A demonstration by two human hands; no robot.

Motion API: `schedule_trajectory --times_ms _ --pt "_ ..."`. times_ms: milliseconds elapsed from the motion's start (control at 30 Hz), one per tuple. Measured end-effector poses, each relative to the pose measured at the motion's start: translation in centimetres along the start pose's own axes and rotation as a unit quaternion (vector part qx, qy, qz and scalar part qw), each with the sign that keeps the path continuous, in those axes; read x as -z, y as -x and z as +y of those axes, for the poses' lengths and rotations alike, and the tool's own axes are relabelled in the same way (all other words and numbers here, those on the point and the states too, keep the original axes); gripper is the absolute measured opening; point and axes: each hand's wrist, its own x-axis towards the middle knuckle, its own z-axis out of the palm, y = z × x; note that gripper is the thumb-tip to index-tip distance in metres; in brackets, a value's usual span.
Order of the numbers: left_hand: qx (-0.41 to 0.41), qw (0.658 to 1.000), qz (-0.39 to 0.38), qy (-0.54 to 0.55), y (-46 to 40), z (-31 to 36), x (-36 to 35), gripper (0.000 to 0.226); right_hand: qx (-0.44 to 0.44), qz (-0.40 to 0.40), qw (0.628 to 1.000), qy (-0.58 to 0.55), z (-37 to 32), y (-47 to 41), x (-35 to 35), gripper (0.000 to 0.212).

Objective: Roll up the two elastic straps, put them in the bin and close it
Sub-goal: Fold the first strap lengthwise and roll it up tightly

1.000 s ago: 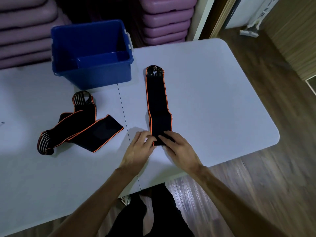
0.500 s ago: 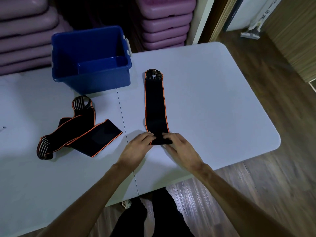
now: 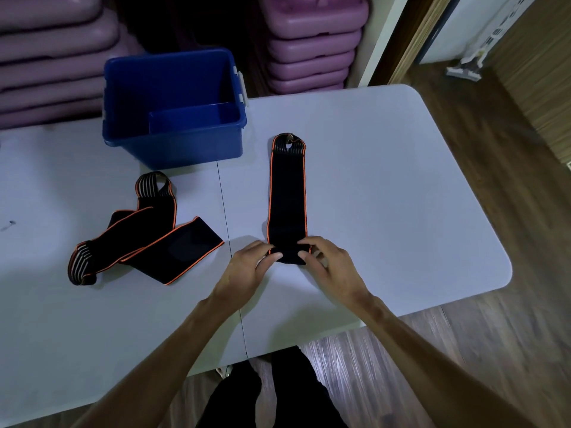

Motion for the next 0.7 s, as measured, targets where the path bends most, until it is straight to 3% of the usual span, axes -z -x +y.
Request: schedule_trajectory --times_ms 300,400,600,700 --pt "0.070 0.992 0.060 0.081 -0.4 0.5 -0.5 0.019 -0.035 -0.007 0.999 -0.018 -0.5 -0.6 -0.6 0.040" --pt "0.075 0.991 0.051 0.097 -0.6 0.5 -0.3 0.015 -0.062 -0.011 0.997 -0.045 -0.6 -0.6 -0.5 0.033" --pt "0.088 0.995 0.040 0.037 -1.3 0.7 -0.9 0.017 -0.113 0.031 0.988 -0.102 -0.7 -0.4 -1.0 0.019" --pt "0.098 0.993 0.058 -0.013 -1.6 0.8 -1.2 0.021 -0.105 0.046 0.992 -0.057 -1.3 -0.9 -1.0 0.017"
